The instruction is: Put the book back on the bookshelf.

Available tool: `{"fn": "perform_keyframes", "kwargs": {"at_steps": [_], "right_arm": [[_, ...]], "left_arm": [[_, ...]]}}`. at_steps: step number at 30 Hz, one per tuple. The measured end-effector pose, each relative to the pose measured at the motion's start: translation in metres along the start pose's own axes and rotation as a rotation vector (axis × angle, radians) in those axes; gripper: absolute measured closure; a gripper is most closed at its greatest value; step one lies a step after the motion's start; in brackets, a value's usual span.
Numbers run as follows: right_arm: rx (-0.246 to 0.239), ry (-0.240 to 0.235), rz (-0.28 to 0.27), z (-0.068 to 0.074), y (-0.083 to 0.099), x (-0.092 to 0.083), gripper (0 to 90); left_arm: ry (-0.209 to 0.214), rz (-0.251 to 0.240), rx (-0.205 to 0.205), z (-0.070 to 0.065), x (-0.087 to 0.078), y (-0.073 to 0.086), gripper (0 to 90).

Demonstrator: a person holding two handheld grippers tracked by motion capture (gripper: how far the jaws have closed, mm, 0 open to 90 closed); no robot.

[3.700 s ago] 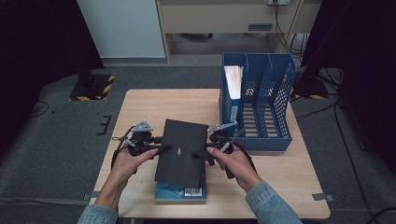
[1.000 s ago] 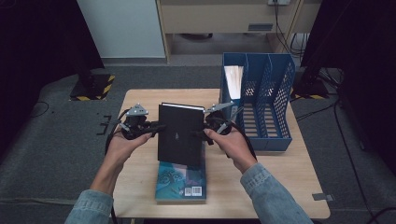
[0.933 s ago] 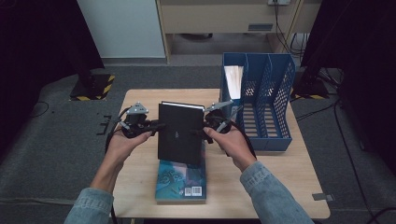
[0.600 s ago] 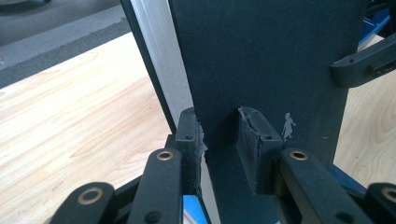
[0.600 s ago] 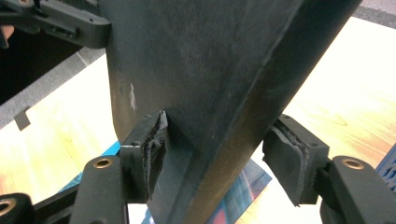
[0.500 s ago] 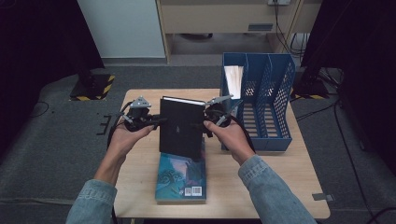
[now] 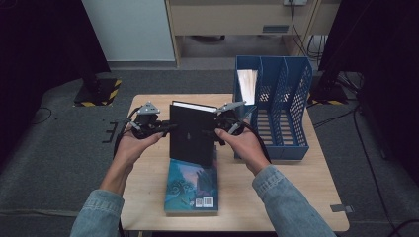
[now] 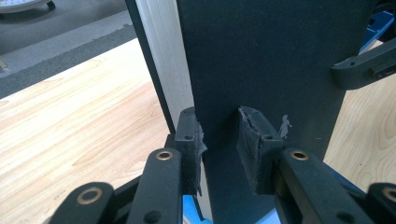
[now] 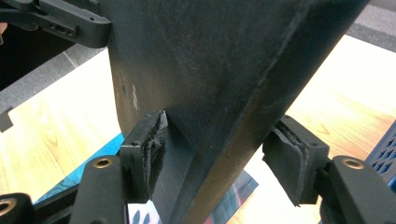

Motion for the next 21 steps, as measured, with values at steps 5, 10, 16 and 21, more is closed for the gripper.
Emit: {"fn": "perform_keyframes", "kwargs": {"at_steps": [5, 10, 16, 21], "right_arm": [[-0.043, 0.013, 0.001, 0.011, 0.001, -0.005, 39.8], [-0.064, 0.02, 0.005, 0.021, 0.003, -0.01, 39.7], [-0.098, 0.001, 0.005, 0.03, 0.007, -0.017, 39.7], [-0.114, -0.03, -0.001, 0.035, 0.01, -0.018, 36.0]], "left_arm": [[-0.01, -0.016, -0.007, -0.007, -0.009, 0.006, 69.5], [-0.022, -0.021, -0.006, -0.016, -0.018, 0.013, 69.3], [-0.013, -0.055, -0.041, -0.021, -0.028, 0.029, 68.9], [0.0, -0.061, -0.032, -0.025, -0.032, 0.032, 68.1]]}}
Point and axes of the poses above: each handheld gripper's, and its own axes: x roughly forward along the jaws, y roughly out of its underside, z roughly to its left, the point moved 2 cm from there along x, roughly forward along the jaws, and after that the axes turned 10 degrees about -z, right-handed, at the moved point
